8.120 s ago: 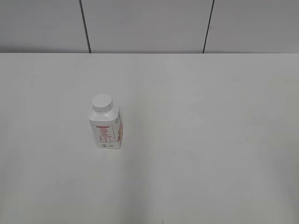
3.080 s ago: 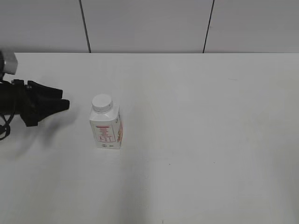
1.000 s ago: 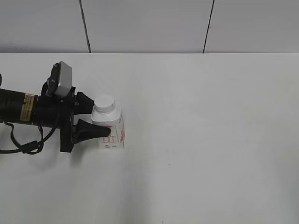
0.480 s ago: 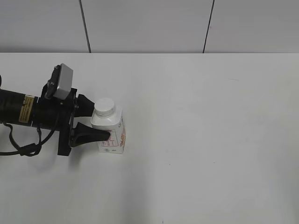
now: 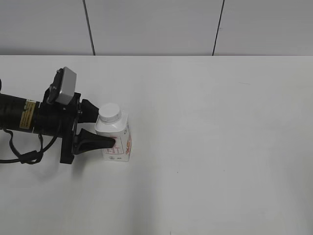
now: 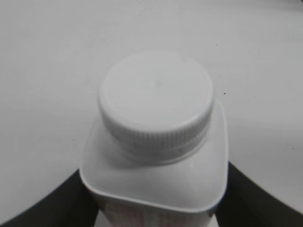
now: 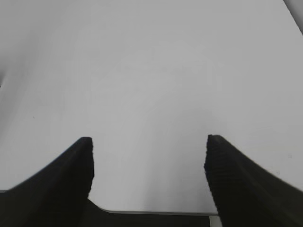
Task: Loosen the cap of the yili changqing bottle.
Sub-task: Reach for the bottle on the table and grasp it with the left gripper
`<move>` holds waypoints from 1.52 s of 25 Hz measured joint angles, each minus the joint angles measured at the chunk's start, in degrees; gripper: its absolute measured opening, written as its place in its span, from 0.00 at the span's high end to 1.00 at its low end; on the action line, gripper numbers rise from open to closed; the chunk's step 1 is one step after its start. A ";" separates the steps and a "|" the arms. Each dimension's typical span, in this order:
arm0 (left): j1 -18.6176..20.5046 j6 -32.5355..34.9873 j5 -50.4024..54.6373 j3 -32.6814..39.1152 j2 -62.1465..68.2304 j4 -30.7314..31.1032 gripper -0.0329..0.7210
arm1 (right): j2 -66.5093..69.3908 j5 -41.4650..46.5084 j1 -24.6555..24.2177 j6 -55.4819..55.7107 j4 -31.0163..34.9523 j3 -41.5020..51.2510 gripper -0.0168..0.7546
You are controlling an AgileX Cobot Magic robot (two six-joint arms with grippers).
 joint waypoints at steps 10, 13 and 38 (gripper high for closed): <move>0.00 0.00 0.00 0.00 0.00 0.04 0.39 | 26.19 -0.06 0.00 -1.60 -0.35 -9.76 0.23; 0.00 0.00 -0.02 0.00 0.00 0.04 0.39 | 35.75 -0.12 0.00 -1.60 -0.42 -14.20 0.26; 0.00 -0.05 -0.21 0.00 0.00 0.23 0.39 | 89.84 6.59 0.00 1.21 -0.88 -50.44 0.41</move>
